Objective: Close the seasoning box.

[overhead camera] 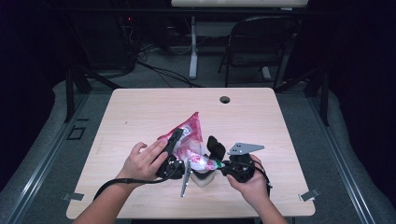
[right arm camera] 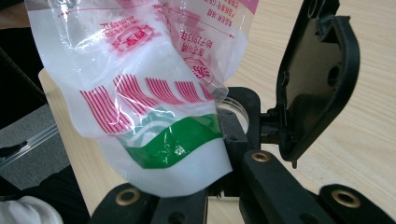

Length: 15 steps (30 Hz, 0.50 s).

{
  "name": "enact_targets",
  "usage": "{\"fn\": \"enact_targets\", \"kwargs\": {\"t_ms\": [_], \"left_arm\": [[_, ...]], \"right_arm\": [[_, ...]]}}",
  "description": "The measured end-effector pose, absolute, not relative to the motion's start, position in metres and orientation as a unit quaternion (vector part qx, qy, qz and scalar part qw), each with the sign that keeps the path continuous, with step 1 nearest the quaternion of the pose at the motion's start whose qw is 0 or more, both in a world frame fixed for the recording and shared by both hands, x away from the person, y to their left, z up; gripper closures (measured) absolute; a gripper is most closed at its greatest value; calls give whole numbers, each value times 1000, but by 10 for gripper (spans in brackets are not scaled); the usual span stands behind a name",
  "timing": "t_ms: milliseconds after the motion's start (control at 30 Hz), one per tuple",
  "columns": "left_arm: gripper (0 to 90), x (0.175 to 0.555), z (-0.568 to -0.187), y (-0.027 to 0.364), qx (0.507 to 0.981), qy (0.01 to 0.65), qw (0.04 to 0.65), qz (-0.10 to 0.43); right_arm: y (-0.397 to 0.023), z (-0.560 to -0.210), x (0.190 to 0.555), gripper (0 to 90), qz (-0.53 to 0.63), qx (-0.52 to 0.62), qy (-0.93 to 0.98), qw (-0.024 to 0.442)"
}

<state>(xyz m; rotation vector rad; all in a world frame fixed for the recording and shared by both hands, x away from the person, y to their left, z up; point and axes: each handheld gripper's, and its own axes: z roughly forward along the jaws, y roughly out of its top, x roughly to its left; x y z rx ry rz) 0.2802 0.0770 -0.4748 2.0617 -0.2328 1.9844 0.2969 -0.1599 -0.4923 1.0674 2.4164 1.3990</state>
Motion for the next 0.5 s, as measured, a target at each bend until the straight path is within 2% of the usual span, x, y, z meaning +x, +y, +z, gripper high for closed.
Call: {"fn": "enact_targets", "kwargs": {"t_ms": [500], "left_arm": [[684,281,-477,80,718,-70,136,679]], "right_arm": [[-160,-492,297,900,467,356,805,77]]}}
